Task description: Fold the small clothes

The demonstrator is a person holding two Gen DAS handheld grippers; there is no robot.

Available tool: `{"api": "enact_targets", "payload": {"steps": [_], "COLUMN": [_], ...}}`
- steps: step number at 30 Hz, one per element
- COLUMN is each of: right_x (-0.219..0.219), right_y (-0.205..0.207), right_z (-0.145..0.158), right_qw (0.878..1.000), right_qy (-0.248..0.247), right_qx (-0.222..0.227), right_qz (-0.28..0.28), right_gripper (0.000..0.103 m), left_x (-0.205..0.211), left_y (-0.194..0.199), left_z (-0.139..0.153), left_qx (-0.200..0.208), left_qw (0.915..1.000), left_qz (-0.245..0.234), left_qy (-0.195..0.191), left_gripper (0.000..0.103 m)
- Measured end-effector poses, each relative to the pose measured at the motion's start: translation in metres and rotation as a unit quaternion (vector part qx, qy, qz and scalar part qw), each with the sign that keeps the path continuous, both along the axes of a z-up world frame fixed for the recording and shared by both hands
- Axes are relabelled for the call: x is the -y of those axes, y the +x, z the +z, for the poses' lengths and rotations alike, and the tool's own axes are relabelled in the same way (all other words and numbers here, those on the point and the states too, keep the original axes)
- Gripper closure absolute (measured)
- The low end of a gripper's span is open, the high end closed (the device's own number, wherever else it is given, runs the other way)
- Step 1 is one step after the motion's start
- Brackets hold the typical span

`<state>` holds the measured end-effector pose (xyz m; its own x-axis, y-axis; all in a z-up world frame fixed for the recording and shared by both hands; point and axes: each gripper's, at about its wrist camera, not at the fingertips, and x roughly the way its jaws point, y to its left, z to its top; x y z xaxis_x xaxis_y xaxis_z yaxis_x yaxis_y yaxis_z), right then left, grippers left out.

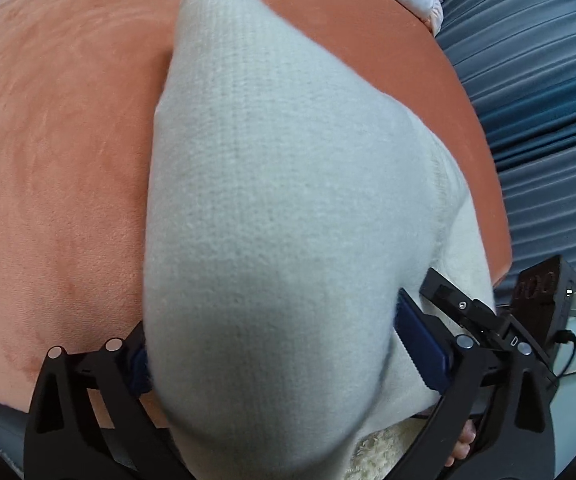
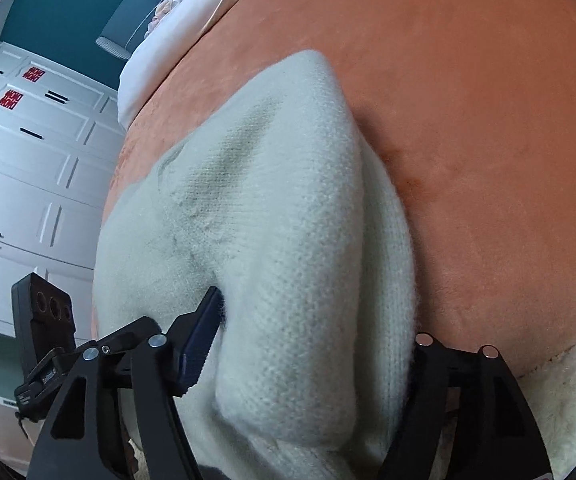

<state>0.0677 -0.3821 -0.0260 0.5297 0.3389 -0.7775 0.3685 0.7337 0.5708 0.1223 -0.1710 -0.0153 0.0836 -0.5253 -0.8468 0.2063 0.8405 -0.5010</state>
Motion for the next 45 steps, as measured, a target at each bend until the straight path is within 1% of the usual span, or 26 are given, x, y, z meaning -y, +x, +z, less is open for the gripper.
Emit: {"api": "enact_targets", "payload": {"steps": [1, 2, 3, 4, 5, 8, 10, 13, 16, 18, 22, 25, 27, 29, 31, 33, 34, 36, 38, 39, 40, 41, 42, 43, 44, 45], "right_x": [-0.004, -0.006, -0.006, -0.005, -0.005, -0.014, -0.016, -0.019, -0.019, -0.019, -0.027, -0.042, -0.051, -0.063, -0.076, -0.091, -0.097, -0.111, -0.123, -0.126, -0.131, -0.133, -0.138, -0.139, -0.139, -0.139], "right_y": [0.0, -0.002, -0.006, -0.012, -0.018, -0.035, -0.048, -0.069, -0.091, -0.103, -0.124, -0.134, -0.139, -0.137, -0.133, -0.123, -0.117, -0.1, -0.078, -0.065, -0.052, -0.033, -0.02, -0.005, 0.004, 0.007], "right_z": [0.007, 0.014, 0.021, 0.028, 0.035, 0.063, 0.08, 0.111, 0.151, 0.178, 0.236, 0.28, 0.306, 0.33, 0.348, 0.358, 0.36, 0.357, 0.34, 0.326, 0.309, 0.279, 0.248, 0.207, 0.166, 0.134], "right_qw": [1.0, 0.999, 0.999, 0.999, 0.999, 0.996, 0.994, 0.987, 0.976, 0.967, 0.943, 0.919, 0.904, 0.891, 0.881, 0.875, 0.875, 0.881, 0.892, 0.9, 0.91, 0.922, 0.933, 0.945, 0.956, 0.964], "right_qy": [-0.019, -0.032, -0.035, -0.029, -0.025, -0.055, -0.07, -0.104, -0.14, -0.155, -0.178, -0.208, -0.222, -0.229, -0.23, -0.227, -0.224, -0.208, -0.189, -0.176, -0.165, -0.159, -0.165, -0.182, -0.2, -0.209], "right_qx": [0.005, 0.013, 0.024, 0.035, 0.046, 0.07, 0.084, 0.113, 0.158, 0.191, 0.268, 0.325, 0.359, 0.388, 0.411, 0.426, 0.428, 0.424, 0.41, 0.397, 0.378, 0.35, 0.316, 0.268, 0.209, 0.154], "right_qz": [0.002, 0.004, 0.004, -0.001, -0.006, -0.015, -0.023, -0.039, -0.054, -0.065, -0.082, -0.078, -0.07, -0.059, -0.044, -0.028, -0.02, -0.003, 0.014, 0.022, 0.03, 0.04, 0.045, 0.045, 0.046, 0.046], "right_gripper": [0.055, 0.061, 0.067, 0.068, 0.069, 0.069, 0.07, 0.07, 0.07, 0.07, 0.07, 0.07, 0.069, 0.069, 0.069, 0.069, 0.068, 0.068, 0.066, 0.061, 0.055, 0.05, 0.04, 0.039, 0.04, 0.053], "left_x": [0.004, 0.006, 0.008, 0.009, 0.01, 0.014, 0.017, 0.018, 0.019, 0.017, 0.006, -0.017, -0.037, -0.06, -0.079, -0.096, -0.099, -0.117, -0.138, -0.149, -0.147, -0.149, -0.159, -0.169, -0.182, -0.19], "left_y": [-0.001, -0.003, -0.006, -0.008, -0.011, -0.021, -0.029, -0.044, -0.055, -0.061, -0.073, -0.081, -0.085, -0.086, -0.082, -0.074, -0.07, -0.059, -0.04, -0.025, -0.009, 0.009, 0.021, 0.032, 0.039, 0.043], "left_z": [0.005, 0.011, 0.019, 0.027, 0.037, 0.061, 0.078, 0.109, 0.151, 0.185, 0.252, 0.305, 0.335, 0.36, 0.381, 0.392, 0.396, 0.391, 0.372, 0.354, 0.332, 0.298, 0.262, 0.222, 0.177, 0.144], "left_qx": [0.007, 0.018, 0.029, 0.04, 0.05, 0.059, 0.078, 0.112, 0.153, 0.191, 0.265, 0.327, 0.36, 0.385, 0.405, 0.418, 0.423, 0.421, 0.398, 0.38, 0.36, 0.339, 0.321, 0.298, 0.266, 0.236], "left_qw": [0.9999, 0.9996, 0.999, 0.9985, 0.9978, 0.9963, 0.994, 0.9884, 0.9796, 0.9703, 0.9465, 0.9232, 0.9096, 0.8991, 0.8913, 0.8876, 0.8872, 0.8923, 0.9069, 0.9164, 0.9261, 0.9366, 0.945, 0.9534, 0.9617, 0.9663], "left_qz": [-0.005, -0.013, -0.022, -0.031, -0.042, -0.063, -0.076, -0.096, -0.111, -0.123, -0.142, -0.148, -0.145, -0.14, -0.132, -0.122, -0.117, -0.106, -0.092, -0.086, -0.082, -0.071, -0.058, -0.044, -0.025, -0.004], "left_qy": [0.01, 0.019, 0.025, 0.022, 0.015, -0.009, -0.014, -0.037, -0.066, -0.083, -0.116, -0.139, -0.149, -0.155, -0.157, -0.15, -0.143, -0.124, -0.105, -0.092, -0.076, -0.054, -0.026, 0.01, 0.062, 0.103], "left_gripper": [0.015, 0.022, 0.026, 0.034, 0.039, 0.044, 0.045, 0.045, 0.045, 0.045, 0.045, 0.045, 0.045, 0.045, 0.044, 0.044, 0.044, 0.044, 0.04, 0.038, 0.031, 0.021, 0.016, 0.015, 0.021, 0.027]}}
